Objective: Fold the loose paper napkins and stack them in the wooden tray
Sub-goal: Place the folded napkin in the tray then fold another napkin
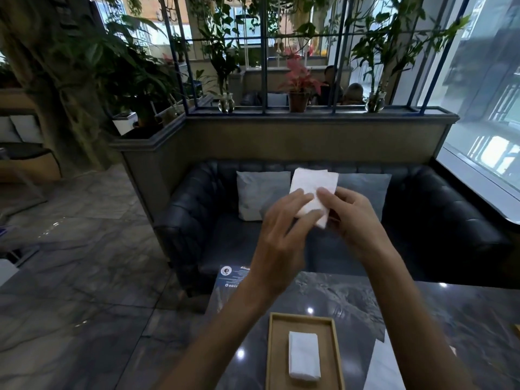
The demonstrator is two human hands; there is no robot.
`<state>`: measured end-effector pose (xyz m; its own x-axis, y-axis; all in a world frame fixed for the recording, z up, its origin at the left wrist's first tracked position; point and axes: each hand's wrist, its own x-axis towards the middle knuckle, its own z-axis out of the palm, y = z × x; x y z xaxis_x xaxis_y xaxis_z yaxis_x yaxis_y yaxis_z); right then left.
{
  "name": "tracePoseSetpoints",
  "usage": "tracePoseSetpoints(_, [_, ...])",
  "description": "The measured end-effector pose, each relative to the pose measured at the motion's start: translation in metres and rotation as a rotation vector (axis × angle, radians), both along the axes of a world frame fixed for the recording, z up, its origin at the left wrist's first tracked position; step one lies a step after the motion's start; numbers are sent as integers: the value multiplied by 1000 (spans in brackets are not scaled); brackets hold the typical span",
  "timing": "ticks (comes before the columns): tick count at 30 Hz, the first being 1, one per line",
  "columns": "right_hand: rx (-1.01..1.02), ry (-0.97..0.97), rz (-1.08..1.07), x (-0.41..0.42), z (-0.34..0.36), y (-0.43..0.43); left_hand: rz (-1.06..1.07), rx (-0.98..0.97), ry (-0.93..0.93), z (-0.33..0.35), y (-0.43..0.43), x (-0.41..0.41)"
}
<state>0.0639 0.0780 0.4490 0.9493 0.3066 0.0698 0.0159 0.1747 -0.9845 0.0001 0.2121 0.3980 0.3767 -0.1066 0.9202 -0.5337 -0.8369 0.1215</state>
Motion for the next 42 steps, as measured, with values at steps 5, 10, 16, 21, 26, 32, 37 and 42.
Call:
tracePoseSetpoints(5, [-70,-103,47,4,1,-9,-225,-942,540,25,8,-14])
tracePoseSetpoints(10, [-216,-152,84,7,-5,-13,-367,-1074,850,43,23,-3])
tracePoseSetpoints(16, [-305,-195,62,6,-19,-14,-267,-1078,776,26,17,11])
tracePoseSetpoints(21, [-311,-160,27,9,-24,-16,-219,-962,677,15,10,21])
tracePoseSetpoints(26, [-333,-160,-4,16,-28,-18,-210,-949,616,9,2,31])
tracePoseSetpoints(32, [-360,-175,-14,21,-34,-20,-305,-1157,755,6,1,39])
tracePoseSetpoints(37, [-380,-135,-32,23,-43,-18,-335,-1185,833,2,3,40])
tracePoseSetpoints(42, [-338,-86,-51,24,-58,-10,-251,-1212,806,-9,6,41])
